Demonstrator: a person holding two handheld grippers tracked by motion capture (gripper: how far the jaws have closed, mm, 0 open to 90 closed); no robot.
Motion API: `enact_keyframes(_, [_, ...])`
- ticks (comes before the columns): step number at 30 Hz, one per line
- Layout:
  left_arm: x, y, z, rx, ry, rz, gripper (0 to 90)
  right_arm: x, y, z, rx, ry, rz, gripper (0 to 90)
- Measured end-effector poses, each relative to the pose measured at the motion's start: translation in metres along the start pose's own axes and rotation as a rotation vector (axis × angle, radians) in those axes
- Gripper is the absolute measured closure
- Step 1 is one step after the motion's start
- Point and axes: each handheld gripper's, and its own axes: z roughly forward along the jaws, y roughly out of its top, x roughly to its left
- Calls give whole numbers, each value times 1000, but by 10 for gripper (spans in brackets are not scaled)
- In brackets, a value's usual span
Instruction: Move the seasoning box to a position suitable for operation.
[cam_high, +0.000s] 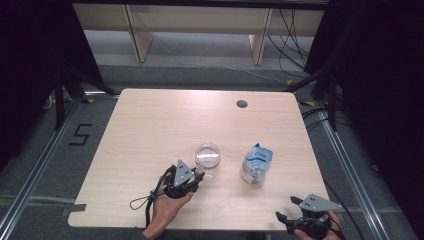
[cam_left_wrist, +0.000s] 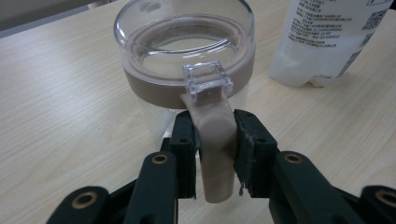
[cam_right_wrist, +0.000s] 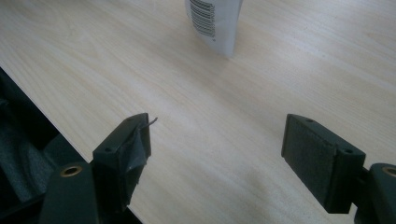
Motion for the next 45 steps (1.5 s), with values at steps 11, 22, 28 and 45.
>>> enact_keyframes(11, [8,-5,-4,-17,-94,-44,723,0,0,0,2,-1,0,251])
enact_keyframes(22, [9,-8,-14,-34,-195,-9,727,-1,0,0,-4,-7,-18,253])
enact_keyframes(28, [6,-13,-18,-23,-227,-10,727,2,0,0,5,7,19,254])
enact_keyframes(45, [7,-19,-32,-12,-426,97,727,-1,0,0,-3,-18,-16,253])
